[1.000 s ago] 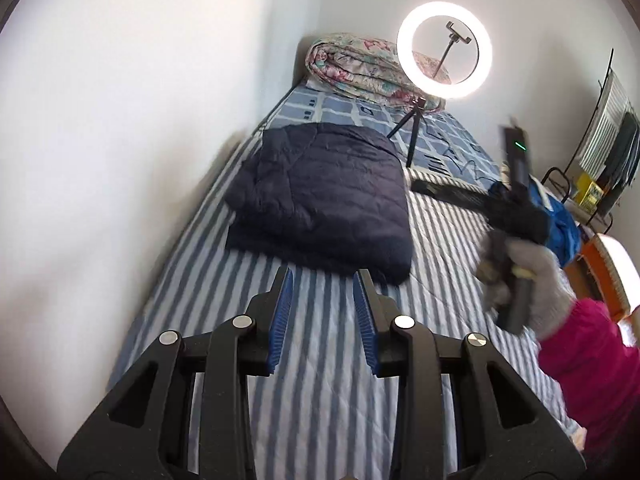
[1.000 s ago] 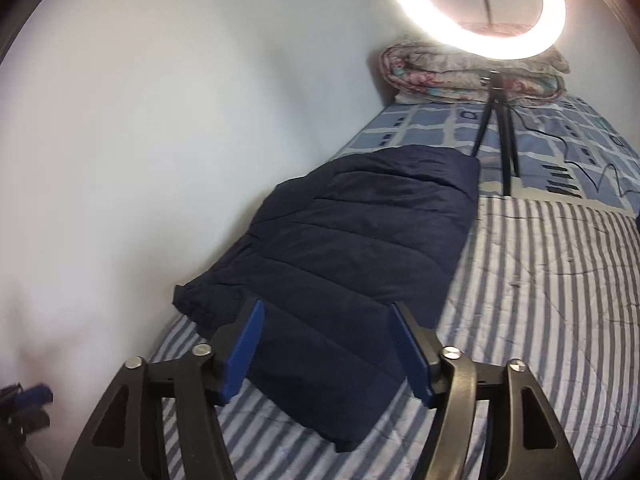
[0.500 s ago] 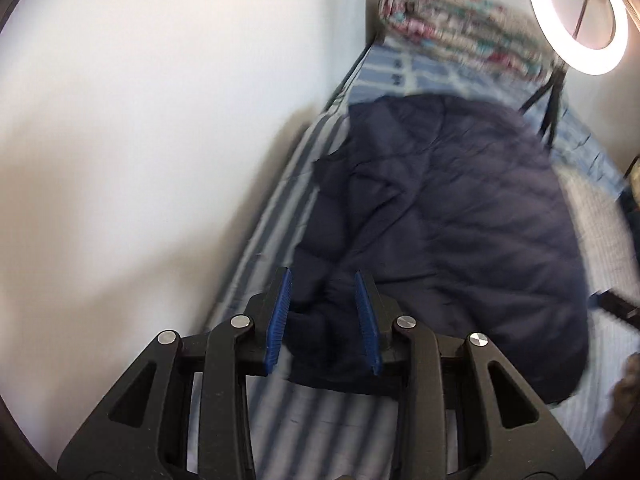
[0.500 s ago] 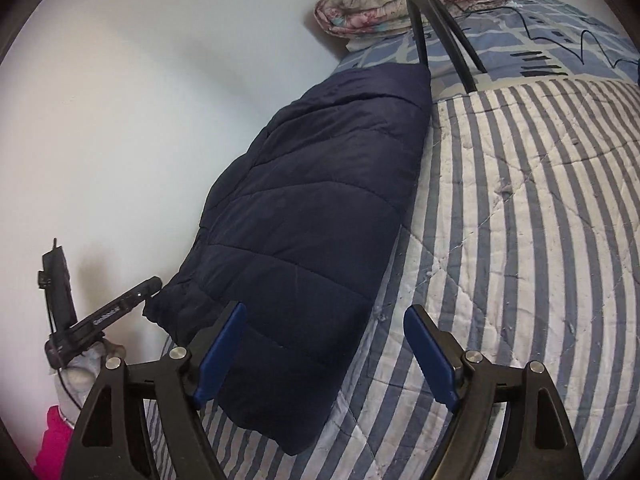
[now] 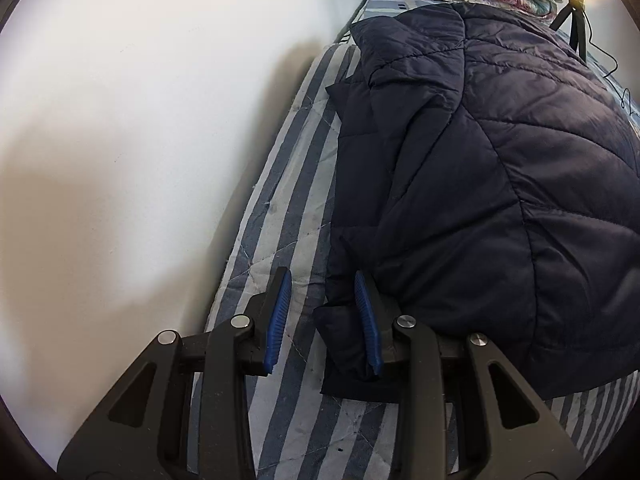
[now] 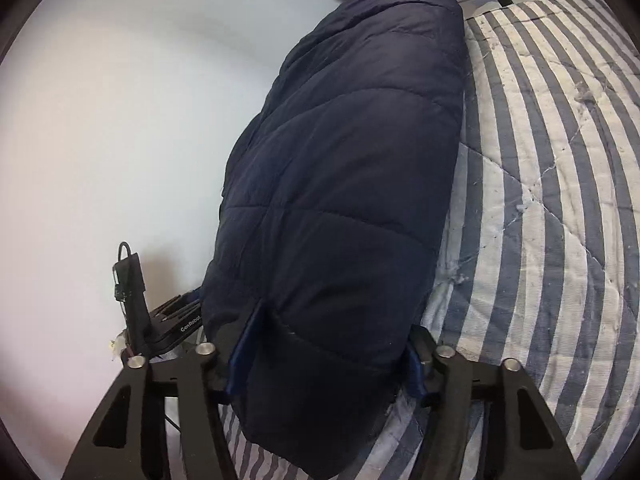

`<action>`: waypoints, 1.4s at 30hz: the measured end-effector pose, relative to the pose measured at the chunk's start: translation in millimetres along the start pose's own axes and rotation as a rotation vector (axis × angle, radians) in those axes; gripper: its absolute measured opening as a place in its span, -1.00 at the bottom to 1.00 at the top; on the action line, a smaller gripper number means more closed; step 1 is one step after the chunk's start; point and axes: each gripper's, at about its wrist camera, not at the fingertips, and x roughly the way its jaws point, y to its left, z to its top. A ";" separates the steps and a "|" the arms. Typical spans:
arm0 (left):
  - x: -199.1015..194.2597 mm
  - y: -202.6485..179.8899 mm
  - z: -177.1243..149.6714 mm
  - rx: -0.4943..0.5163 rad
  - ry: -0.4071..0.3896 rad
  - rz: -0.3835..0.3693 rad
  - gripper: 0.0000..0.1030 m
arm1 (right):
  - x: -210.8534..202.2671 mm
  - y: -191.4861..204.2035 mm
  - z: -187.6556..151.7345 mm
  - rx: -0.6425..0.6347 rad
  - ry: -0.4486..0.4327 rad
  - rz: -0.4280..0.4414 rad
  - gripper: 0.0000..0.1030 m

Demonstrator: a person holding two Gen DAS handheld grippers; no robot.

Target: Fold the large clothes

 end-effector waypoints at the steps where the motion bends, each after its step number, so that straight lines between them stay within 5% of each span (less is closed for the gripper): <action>1: -1.0 1.1 -0.1 -0.008 0.002 -0.007 -0.36 | -2.7 6.1 -3.5 -0.023 -0.001 -0.021 -0.18; 3: -4.7 1.4 0.9 -0.023 0.009 -0.021 -0.36 | -9.1 14.8 -2.3 -0.054 0.003 -0.052 -0.42; 6: -10.6 -2.3 -5.2 -0.026 0.018 -0.048 -0.36 | -21.1 20.6 -4.4 -0.067 0.026 -0.076 -0.50; 23: -126.0 -116.7 -131.6 0.242 0.107 -0.313 -0.36 | -189.5 -15.1 -107.4 -0.142 0.157 -0.268 -0.54; 28: -154.7 -130.9 -139.8 0.287 0.080 -0.346 -0.36 | -222.9 -29.2 -137.0 -0.134 0.120 -0.348 -0.33; 32: -197.2 -97.7 -134.0 0.181 -0.009 -0.384 -0.36 | -242.8 -19.1 -141.3 -0.185 0.028 -0.409 -0.21; 34: -212.8 -86.1 -128.1 0.141 -0.061 -0.381 -0.36 | -254.3 -12.0 -139.9 -0.232 -0.023 -0.440 0.01; 38: -199.4 -96.6 -95.2 0.128 -0.106 -0.374 -0.36 | -283.2 -1.4 -136.7 -0.303 -0.197 -0.463 0.05; 42: -170.9 -133.1 -73.7 0.147 -0.093 -0.409 -0.36 | -262.9 -2.2 -133.4 -0.322 -0.212 -0.478 0.03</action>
